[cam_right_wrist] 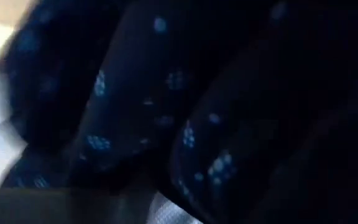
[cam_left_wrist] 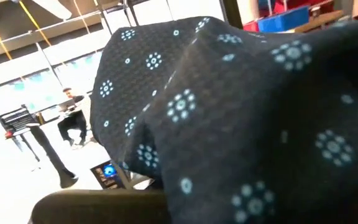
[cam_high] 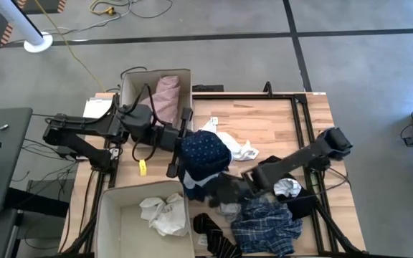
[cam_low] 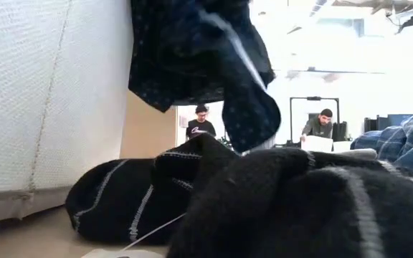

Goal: Sort clothes
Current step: Put the dark blue long sleeve into the top light brown laundry organizer

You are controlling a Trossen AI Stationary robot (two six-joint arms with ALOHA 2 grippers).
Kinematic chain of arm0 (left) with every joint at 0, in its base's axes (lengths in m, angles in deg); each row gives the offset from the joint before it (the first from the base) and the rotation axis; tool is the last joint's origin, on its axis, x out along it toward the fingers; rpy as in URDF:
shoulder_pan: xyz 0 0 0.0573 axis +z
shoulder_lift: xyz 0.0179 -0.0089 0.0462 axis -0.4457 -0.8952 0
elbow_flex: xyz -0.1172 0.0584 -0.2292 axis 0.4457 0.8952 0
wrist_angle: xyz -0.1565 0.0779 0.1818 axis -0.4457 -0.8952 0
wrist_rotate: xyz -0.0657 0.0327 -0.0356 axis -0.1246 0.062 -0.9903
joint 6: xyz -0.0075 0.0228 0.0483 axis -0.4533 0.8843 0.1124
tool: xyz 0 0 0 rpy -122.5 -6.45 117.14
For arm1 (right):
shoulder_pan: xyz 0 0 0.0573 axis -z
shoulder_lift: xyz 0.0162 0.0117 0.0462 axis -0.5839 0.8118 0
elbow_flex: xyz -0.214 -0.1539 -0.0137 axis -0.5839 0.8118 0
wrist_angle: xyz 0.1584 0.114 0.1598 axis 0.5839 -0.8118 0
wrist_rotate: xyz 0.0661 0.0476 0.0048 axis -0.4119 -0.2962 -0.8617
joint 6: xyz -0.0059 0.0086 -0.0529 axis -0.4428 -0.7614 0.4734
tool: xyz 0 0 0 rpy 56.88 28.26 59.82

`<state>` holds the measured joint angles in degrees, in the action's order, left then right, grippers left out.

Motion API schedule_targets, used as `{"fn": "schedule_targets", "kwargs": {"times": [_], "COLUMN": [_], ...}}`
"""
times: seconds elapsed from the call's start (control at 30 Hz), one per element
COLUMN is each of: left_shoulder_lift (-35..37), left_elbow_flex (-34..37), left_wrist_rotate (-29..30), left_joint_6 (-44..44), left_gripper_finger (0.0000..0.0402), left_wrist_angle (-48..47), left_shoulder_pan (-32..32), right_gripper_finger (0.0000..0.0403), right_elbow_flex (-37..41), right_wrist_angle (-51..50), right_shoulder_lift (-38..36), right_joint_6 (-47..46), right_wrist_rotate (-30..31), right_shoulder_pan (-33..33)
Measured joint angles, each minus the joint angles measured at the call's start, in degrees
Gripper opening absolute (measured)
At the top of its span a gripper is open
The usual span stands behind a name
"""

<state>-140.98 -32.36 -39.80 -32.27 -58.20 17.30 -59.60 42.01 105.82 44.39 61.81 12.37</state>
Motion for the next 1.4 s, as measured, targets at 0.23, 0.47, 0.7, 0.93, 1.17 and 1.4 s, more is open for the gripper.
{"fn": "schedule_targets", "kwargs": {"times": [0.23,0.47,0.7,0.93,1.17,1.4], "left_shoulder_lift": [0.0,0.44,0.59,0.58,0.62,1.1], "left_elbow_flex": [0.0,-0.69,-9.53,-18.4,-21.86,-21.86], "left_wrist_rotate": [-1.17,-3.41,-2.43,12.24,28.24,41.82], "left_joint_6": [-0.7,-1.0,2.11,7.5,11.88,17.08], "left_gripper_finger": [0.0005,0.0005,0.0005,0.0005,0.0005,0.0006], "left_wrist_angle": [0.21,-2.39,-16.45,-32.68,-40.63,-40.89], "left_shoulder_pan": [-0.96,-0.94,-0.94,-0.86,2.82,10.03], "right_gripper_finger": [0.0022,0.0006,0.0003,0.0001,0.0001,0.0001], "right_elbow_flex": [0.0,0.0,-0.04,-0.16,-2.2,-12.4], "right_wrist_angle": [14.44,28.58,40.27,41.22,38.04,28.69], "right_shoulder_lift": [3.08,3.25,1.1,-3.98,-9.31,-8.86], "right_joint_6": [11.42,21.59,34.4,38.41,33.61,24.98], "right_wrist_rotate": [-2.67,-6.47,-9.06,-17.31,-31.03,-47.1], "right_shoulder_pan": [5.1,8.38,10.46,13.97,21.32,29.73]}}
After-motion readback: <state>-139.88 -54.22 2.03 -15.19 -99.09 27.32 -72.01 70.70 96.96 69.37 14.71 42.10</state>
